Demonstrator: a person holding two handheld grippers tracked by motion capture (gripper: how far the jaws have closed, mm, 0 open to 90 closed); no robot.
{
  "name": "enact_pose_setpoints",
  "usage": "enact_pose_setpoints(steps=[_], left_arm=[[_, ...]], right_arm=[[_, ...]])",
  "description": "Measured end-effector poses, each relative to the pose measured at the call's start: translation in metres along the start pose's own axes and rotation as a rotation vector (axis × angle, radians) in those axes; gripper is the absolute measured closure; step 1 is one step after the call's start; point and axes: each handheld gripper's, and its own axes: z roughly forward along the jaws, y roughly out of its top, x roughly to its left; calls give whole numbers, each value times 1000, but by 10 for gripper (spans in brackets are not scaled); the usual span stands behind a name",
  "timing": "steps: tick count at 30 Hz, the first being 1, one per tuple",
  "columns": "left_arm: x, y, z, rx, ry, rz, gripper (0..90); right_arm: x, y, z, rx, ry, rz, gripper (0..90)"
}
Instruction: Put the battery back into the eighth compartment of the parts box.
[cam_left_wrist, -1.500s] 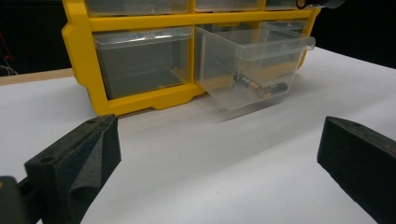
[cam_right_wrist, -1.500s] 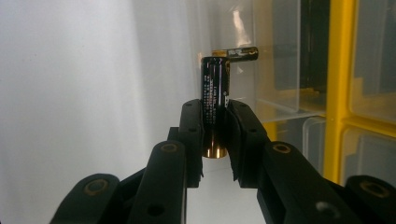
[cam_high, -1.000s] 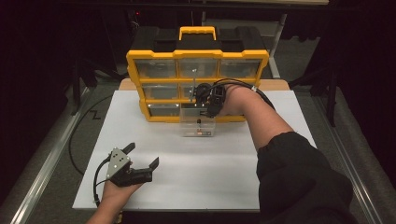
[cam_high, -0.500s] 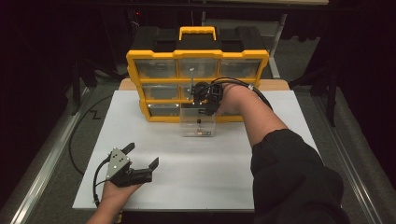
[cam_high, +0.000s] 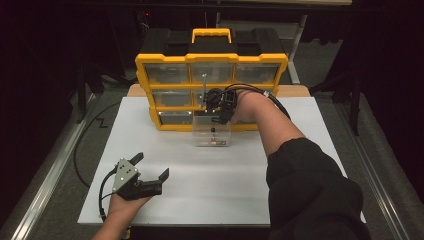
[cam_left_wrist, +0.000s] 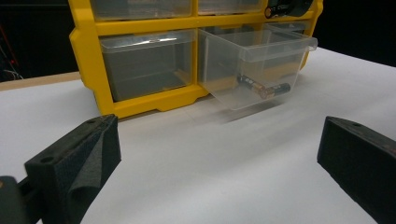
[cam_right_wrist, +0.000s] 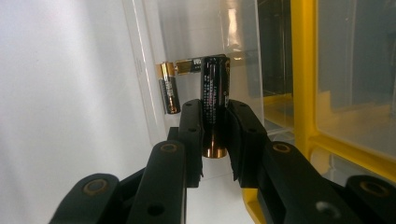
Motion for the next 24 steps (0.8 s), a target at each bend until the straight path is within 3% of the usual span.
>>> enact_pose_setpoints(steps=[1,3,7,14,24], left_arm=[[0,0,0,4,-5,5,4],[-1,0,1,6,-6,11,4],[-1,0,0,3,-7,11,4],[-2,0,1,6,-9,13,3],[-2,0,1,8,-8,14,4]], right_arm=[[1,0,-1,-1,4,11,766],[1,-1,-3,-9,-9,22,621],[4,-5,-9,-15,0,40,532],[14,-12,-15,-24,5,57,500],[35,-29,-4,-30,30,71,465]])
